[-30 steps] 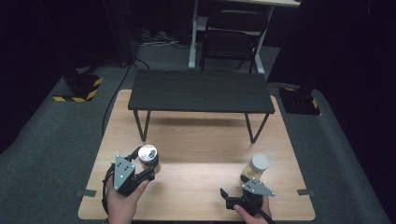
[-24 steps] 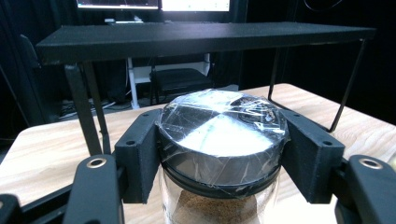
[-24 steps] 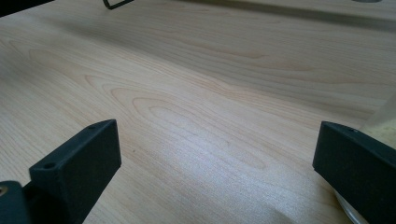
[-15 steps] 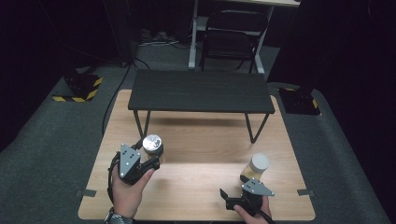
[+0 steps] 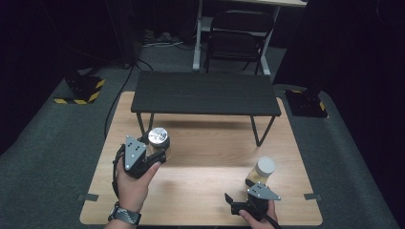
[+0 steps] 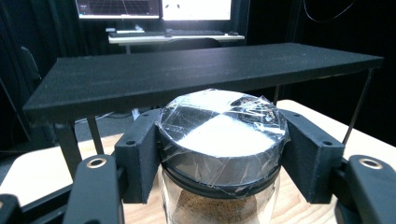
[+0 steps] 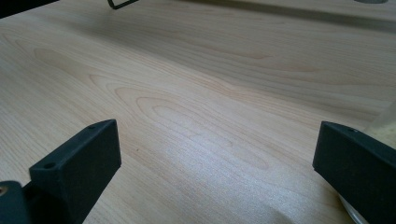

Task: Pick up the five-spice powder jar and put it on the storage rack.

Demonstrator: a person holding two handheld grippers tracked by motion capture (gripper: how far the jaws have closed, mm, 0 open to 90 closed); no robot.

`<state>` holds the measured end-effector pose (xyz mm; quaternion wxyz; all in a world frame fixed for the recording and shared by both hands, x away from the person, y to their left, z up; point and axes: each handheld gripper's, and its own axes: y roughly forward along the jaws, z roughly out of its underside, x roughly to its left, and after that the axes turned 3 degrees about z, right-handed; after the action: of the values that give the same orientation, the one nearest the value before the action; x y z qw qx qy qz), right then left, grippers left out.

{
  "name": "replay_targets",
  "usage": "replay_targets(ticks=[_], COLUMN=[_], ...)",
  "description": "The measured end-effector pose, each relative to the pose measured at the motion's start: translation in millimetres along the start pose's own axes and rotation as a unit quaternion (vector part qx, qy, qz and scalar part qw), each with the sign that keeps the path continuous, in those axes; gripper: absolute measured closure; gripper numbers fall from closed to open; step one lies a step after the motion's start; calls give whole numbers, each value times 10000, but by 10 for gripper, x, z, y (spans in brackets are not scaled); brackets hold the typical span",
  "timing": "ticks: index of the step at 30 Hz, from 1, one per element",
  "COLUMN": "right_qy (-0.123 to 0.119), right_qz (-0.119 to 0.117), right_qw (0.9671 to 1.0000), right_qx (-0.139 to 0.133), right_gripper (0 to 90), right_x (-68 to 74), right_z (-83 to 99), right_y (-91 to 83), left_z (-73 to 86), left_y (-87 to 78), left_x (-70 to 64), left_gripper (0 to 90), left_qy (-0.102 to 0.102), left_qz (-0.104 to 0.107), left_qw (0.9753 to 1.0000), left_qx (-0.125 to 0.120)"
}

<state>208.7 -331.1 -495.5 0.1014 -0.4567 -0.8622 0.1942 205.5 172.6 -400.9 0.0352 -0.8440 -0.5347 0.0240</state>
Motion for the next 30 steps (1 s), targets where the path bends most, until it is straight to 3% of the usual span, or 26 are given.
replay_targets(ticks=[19, 27, 30], right_qy=[-16, -28, -48], right_qz=[-14, 99, 82], right_qw=[10000, 9999, 10000], right_qx=[11, 33, 25], right_gripper=[10, 9, 9], right_x=[-12, 28, 26], right_z=[-3, -13, -11], right_y=[0, 4, 5], left_z=[-224, -274, -308], left_y=[169, 238, 281], left_x=[-34, -34, -36], left_gripper=[350, 350, 350], left_qy=[116, 37, 115], left_qz=[-66, -135, -169], left_qw=[9999, 9998, 9997], left_qx=[-104, -161, -154])
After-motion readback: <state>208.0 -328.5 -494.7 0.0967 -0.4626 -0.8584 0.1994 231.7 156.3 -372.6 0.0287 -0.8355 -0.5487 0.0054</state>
